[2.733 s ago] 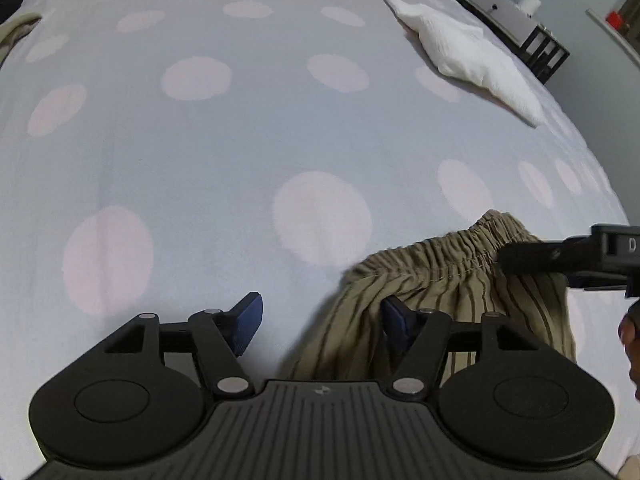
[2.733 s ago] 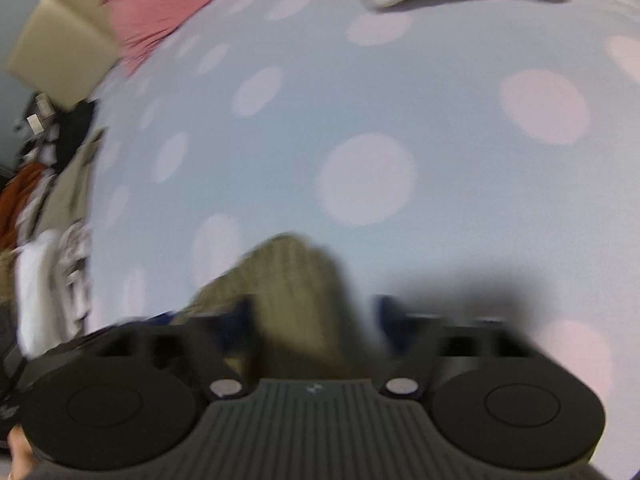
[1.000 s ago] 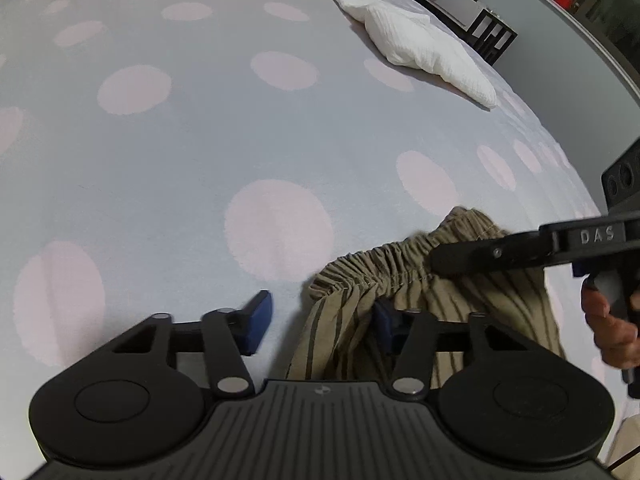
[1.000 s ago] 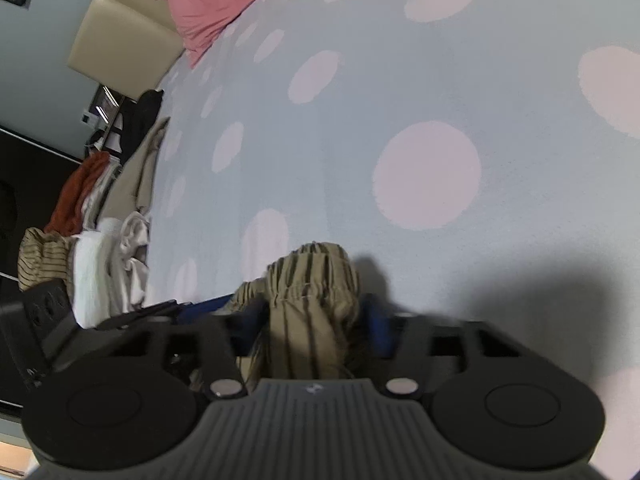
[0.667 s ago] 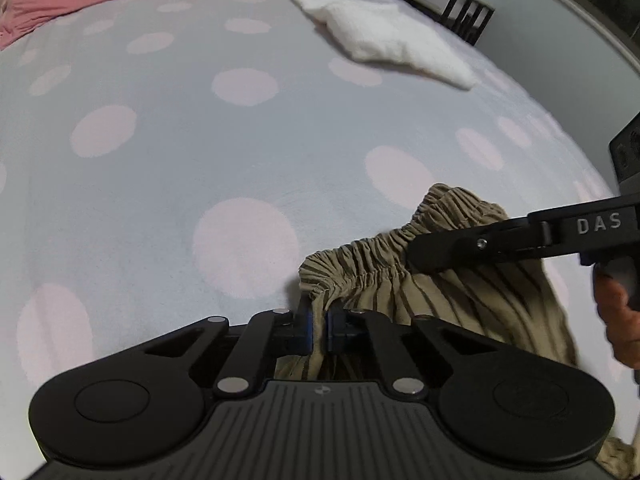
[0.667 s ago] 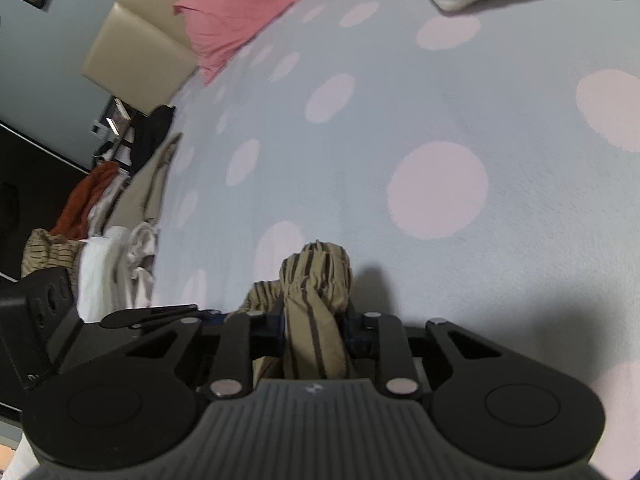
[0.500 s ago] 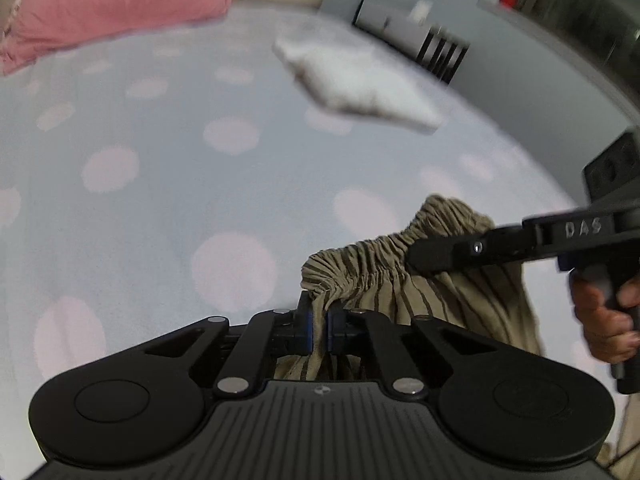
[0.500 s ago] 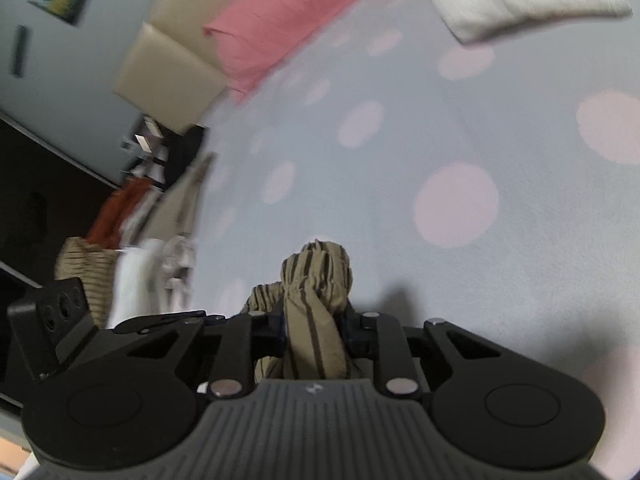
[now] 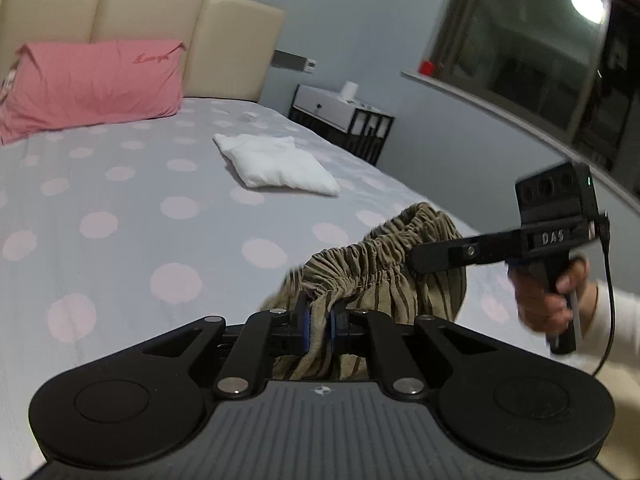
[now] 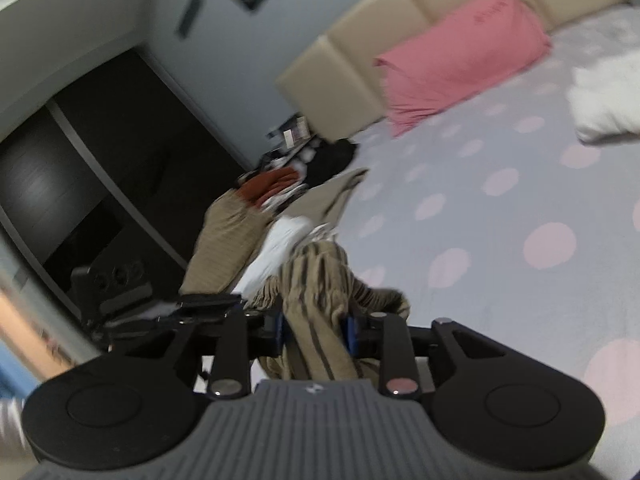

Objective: Fold clothes

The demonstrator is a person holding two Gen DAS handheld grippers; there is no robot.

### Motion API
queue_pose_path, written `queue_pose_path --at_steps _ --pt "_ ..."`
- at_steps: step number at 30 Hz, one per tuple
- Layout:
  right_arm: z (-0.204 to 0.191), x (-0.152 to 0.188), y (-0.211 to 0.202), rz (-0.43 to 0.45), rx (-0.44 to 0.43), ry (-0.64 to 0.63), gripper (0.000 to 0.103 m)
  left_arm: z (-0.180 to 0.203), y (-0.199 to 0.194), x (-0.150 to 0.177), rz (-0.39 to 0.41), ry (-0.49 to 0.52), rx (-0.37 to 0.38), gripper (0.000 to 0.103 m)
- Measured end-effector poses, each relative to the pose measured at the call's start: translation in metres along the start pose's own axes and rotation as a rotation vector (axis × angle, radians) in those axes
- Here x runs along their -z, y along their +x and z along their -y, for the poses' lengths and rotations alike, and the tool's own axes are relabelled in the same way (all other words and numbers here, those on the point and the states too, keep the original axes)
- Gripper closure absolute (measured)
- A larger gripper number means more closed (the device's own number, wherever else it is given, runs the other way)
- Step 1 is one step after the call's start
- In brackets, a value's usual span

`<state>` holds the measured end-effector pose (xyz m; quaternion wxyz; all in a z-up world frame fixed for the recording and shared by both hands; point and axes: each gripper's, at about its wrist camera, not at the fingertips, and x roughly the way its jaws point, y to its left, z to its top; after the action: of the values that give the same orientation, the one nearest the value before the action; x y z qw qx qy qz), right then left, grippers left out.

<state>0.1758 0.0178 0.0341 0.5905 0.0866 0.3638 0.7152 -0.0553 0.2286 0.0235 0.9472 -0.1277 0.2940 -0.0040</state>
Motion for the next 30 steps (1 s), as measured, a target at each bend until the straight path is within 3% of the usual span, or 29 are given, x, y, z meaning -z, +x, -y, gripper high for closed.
queue_pose_path --at_steps 6,9,13,17,21,23,24,25,26,27,30 --pt "-0.035 0.050 -0.014 -0.160 -0.016 -0.128 0.070 0.040 -0.022 0.050 -0.120 0.041 0.004 0.096" --pt "-0.044 0.078 -0.015 -0.239 -0.006 -0.122 0.077 0.054 -0.025 0.077 -0.198 0.024 -0.001 0.095" --pt "-0.060 0.112 -0.015 -0.315 -0.018 -0.181 0.078 0.070 -0.030 0.103 -0.279 0.027 -0.002 0.095" --pt "-0.075 0.141 -0.012 -0.419 -0.027 -0.268 0.077 0.073 -0.017 0.116 -0.417 0.037 -0.010 0.092" --pt "-0.059 0.160 0.009 -0.564 0.061 -0.214 0.069 0.068 -0.001 0.119 -0.545 0.033 -0.044 0.092" --pt "-0.054 0.165 0.010 -0.587 0.086 -0.169 0.062 0.067 0.001 0.118 -0.604 0.040 -0.041 0.084" --pt "-0.053 0.166 0.007 -0.587 0.090 -0.138 0.048 0.068 -0.002 0.118 -0.627 0.043 -0.034 0.080" --pt "-0.052 0.164 0.003 -0.583 0.071 -0.102 0.032 0.068 -0.009 0.117 -0.645 0.049 -0.021 0.069" --pt "-0.052 0.161 -0.001 -0.577 0.051 -0.067 0.024 0.069 -0.017 0.116 -0.660 0.058 -0.006 0.052" --pt "-0.052 0.155 -0.004 -0.562 0.022 -0.031 0.020 0.070 -0.026 0.114 -0.665 0.071 0.005 0.047" --pt "-0.052 0.140 -0.029 -0.441 -0.011 0.060 0.019 0.072 -0.055 0.093 -0.618 0.142 0.023 0.046"
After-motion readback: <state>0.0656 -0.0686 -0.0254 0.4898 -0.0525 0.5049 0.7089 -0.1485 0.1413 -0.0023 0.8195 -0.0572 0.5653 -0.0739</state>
